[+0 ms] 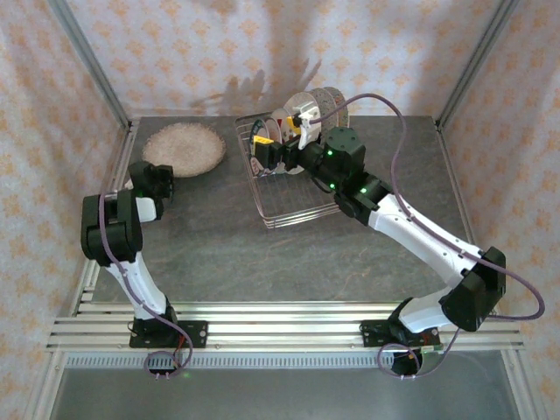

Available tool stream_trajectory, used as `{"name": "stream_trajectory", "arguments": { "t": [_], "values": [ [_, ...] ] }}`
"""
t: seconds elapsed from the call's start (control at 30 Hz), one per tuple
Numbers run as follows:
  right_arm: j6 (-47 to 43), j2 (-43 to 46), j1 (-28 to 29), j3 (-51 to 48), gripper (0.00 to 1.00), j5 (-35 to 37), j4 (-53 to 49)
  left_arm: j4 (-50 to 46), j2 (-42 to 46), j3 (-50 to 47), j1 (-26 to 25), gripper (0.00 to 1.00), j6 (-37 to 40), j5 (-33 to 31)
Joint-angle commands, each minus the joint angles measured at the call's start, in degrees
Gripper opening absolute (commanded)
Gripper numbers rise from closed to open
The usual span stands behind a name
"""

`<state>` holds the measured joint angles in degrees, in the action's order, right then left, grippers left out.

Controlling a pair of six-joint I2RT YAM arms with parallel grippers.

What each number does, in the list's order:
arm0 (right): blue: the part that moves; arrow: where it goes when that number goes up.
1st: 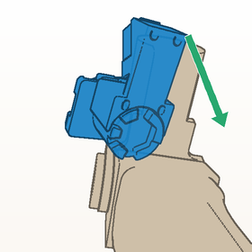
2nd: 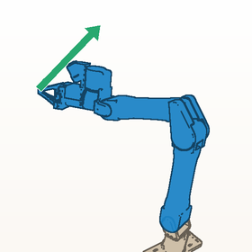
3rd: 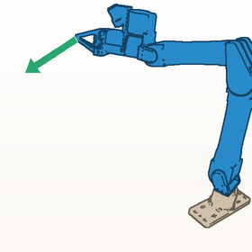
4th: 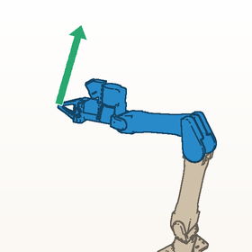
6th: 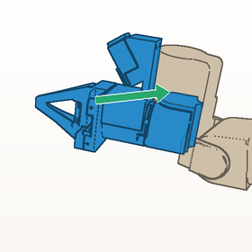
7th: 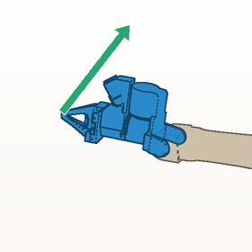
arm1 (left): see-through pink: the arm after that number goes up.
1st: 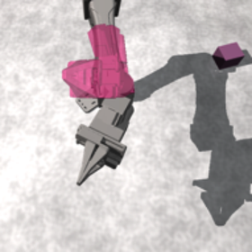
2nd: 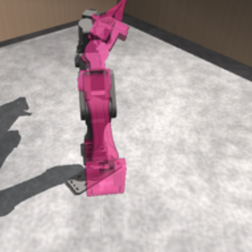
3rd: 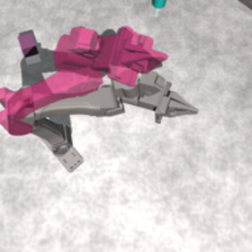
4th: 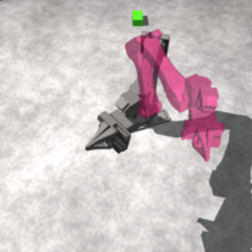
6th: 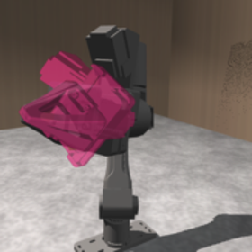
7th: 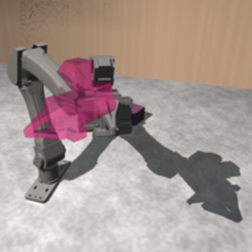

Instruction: Unload the plates from the dish rack

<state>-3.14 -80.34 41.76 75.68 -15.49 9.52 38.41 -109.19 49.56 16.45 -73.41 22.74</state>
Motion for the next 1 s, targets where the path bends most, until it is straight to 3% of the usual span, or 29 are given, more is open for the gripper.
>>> {"name": "stream_trajectory", "arguments": {
  "t": [0.0, 0.83, 0.9, 0.97],
  "values": [
    [1.02, -0.09, 0.41, 1.71, 0.99, 1.16, 2.87, 16.33, 0.77, 5.44, 0.94, 0.00, 0.19, 2.91],
    [2.55, -0.97, 0.43, 4.39, 0.99, 0.45, -1.96, 10.89, -9.51, 11.52, 2.80, 0.00, 1.71, 6.31],
    [2.57, -0.90, 0.43, 4.71, 0.99, 0.75, -2.48, 10.65, -9.55, 11.52, 2.89, 0.06, 1.64, 6.44],
    [2.58, -0.75, 0.43, 4.78, 0.99, 1.15, -2.94, 9.78, -9.30, 11.44, 2.89, 0.19, 2.01, 6.53]
  ]
}}
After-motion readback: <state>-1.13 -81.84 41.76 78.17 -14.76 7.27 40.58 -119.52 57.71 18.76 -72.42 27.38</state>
